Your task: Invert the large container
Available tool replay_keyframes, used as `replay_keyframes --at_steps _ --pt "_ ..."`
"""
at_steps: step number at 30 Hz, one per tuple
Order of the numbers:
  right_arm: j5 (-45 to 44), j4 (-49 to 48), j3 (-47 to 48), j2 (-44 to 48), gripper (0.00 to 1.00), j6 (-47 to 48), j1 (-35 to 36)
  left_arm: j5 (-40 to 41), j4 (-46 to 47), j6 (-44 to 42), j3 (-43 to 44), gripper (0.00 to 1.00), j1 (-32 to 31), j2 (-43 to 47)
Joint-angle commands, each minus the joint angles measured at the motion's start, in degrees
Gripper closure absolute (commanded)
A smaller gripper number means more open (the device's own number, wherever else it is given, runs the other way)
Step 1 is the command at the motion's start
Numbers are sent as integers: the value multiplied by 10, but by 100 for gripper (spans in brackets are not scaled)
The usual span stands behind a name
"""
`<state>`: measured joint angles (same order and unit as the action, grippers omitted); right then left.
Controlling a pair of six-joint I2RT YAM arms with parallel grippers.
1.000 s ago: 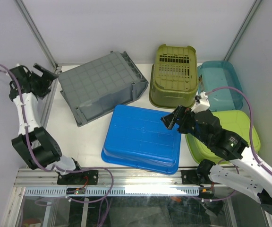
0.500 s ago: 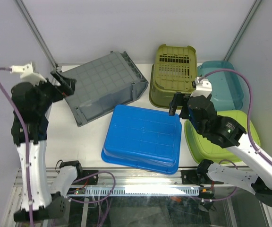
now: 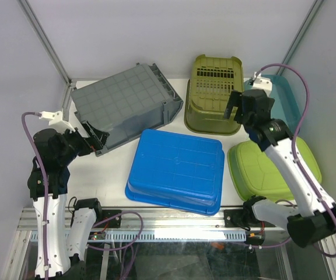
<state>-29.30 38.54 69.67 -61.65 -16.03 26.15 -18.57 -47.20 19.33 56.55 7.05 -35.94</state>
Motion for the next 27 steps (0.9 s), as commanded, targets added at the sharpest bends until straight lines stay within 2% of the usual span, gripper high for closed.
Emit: replay_keyframes --at_steps 1,5,8,18,24,27 --pt "142 27 46 -51 1 -76 -83 -39 17 12 -4 1 -6 1" --pt "85 69 81 -85 1 -135 -86 -50 14 11 -5 1 -8 3" --pt "61 74 84 -81 1 -145 -86 -56 15 -1 -11 1 -10 2" --pt "28 -42 -43 37 1 -164 -86 -49 19 -1 -1 1 -12 4" --pt "-19 -60 -74 75 1 -186 -86 -35 30 8 -7 1 -12 -2" --pt "-14 -56 -71 79 1 -175 -85 -30 32 9 -12 1 -12 -2"
